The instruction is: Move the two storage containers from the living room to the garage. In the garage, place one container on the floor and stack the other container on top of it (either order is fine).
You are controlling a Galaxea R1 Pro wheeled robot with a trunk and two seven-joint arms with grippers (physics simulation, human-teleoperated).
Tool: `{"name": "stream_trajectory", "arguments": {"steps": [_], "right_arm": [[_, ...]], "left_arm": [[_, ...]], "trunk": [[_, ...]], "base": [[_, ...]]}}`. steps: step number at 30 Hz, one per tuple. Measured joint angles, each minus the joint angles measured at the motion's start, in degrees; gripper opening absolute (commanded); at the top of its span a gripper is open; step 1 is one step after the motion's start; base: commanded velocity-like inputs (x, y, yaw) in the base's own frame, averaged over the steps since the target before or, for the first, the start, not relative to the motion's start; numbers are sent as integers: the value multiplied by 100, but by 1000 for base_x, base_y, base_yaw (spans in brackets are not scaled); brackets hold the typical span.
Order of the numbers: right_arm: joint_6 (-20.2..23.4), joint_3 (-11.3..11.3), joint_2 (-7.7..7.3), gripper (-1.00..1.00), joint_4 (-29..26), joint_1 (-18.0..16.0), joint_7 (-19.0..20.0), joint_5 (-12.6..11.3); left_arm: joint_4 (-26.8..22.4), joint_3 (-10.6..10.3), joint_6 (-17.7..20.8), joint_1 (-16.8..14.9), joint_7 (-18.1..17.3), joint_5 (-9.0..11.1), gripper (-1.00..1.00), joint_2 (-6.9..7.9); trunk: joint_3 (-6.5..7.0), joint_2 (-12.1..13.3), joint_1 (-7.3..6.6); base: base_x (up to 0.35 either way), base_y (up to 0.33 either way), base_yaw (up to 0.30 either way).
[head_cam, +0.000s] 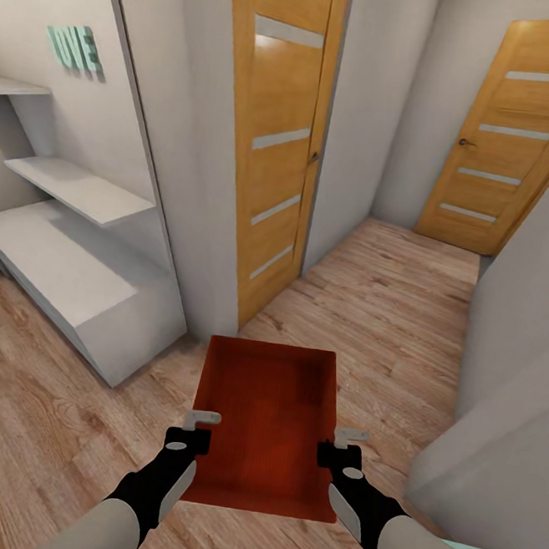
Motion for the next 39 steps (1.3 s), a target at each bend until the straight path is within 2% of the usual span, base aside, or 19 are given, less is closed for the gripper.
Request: {"name": "stream_trajectory", "arguments": {"steps": [13,39], "right_arm": [[16,0,-1,-100,-1,0,2,0],[0,13,-2,-100,0,0,-3,-2]], "left_arm": [[0,-7,14,0,7,9,-100,0],[23,-7,-24,0,6,18,-100,0]], "trunk": [[0,-1,-2],[0,-1,-3]], "base": [[33,0,0],[314,0,-1]]}}
